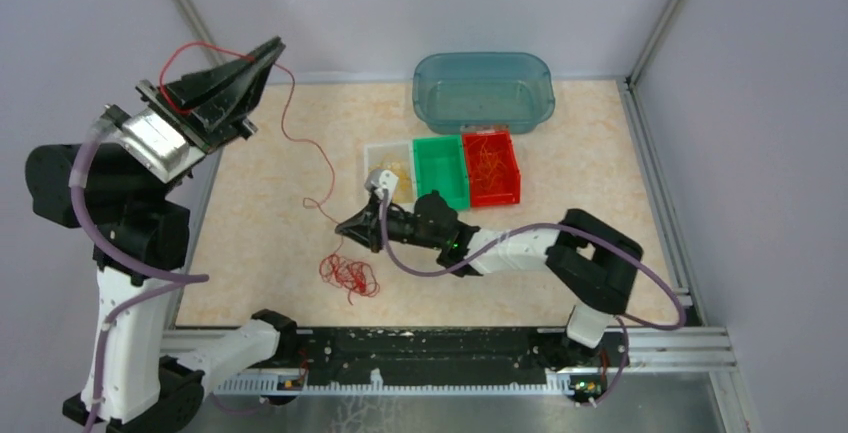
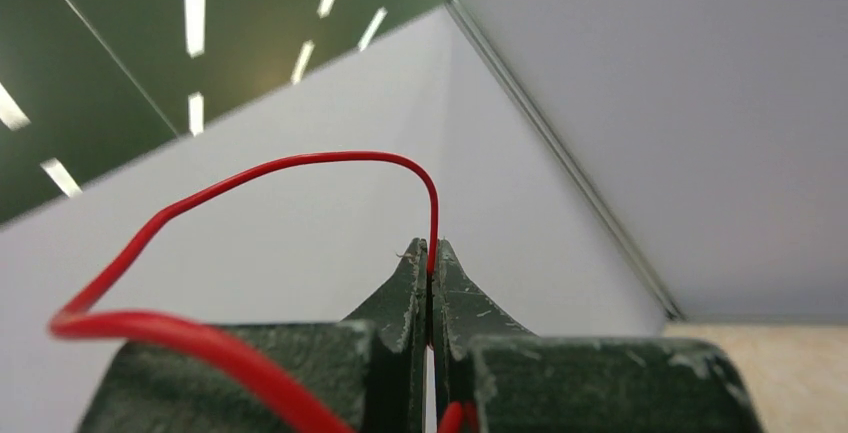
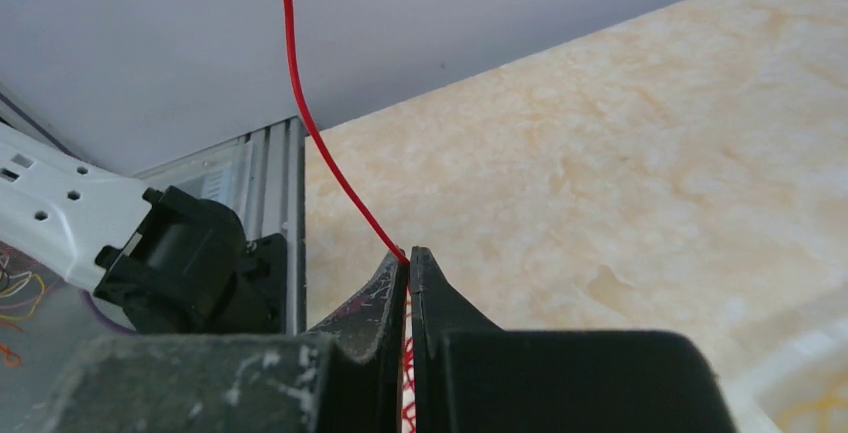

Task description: Untangle the cables

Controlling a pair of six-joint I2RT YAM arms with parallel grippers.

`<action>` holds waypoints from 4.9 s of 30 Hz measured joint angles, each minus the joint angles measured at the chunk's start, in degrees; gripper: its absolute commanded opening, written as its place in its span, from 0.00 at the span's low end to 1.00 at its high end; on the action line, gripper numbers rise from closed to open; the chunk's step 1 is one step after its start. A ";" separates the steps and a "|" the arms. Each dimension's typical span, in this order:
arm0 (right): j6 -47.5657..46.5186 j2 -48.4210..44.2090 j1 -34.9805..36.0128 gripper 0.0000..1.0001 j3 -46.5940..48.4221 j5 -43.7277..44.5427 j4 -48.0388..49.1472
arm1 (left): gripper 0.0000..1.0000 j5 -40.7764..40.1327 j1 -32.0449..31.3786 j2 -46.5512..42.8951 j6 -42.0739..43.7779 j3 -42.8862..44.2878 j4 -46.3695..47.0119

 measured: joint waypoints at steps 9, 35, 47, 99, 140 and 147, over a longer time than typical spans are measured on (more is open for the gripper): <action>-0.07 -22.62 -4.52 0.00 -10.36 3.50 -0.24 | 0.01 6.05 -0.02 -13.49 -8.92 -28.68 -12.72; 7.69 -28.76 -3.82 0.00 -11.76 2.40 -1.57 | 0.10 20.52 0.00 -22.25 -14.67 -54.38 -21.11; 9.31 -27.50 -2.60 0.00 -9.35 1.68 -0.04 | 0.10 14.36 -0.02 -25.40 -15.65 -56.50 -15.23; 12.44 -26.58 -0.02 0.00 -6.88 1.57 2.14 | 0.13 13.97 -0.02 -29.62 -13.49 -57.77 -11.19; 15.45 -27.19 -2.05 0.91 -6.58 0.15 -1.44 | 0.00 16.09 -0.02 -26.80 -15.28 -55.82 -9.07; 11.85 -33.75 -5.29 0.87 -13.16 1.77 -8.48 | 0.00 19.93 -0.02 -23.54 -16.83 -50.95 -10.56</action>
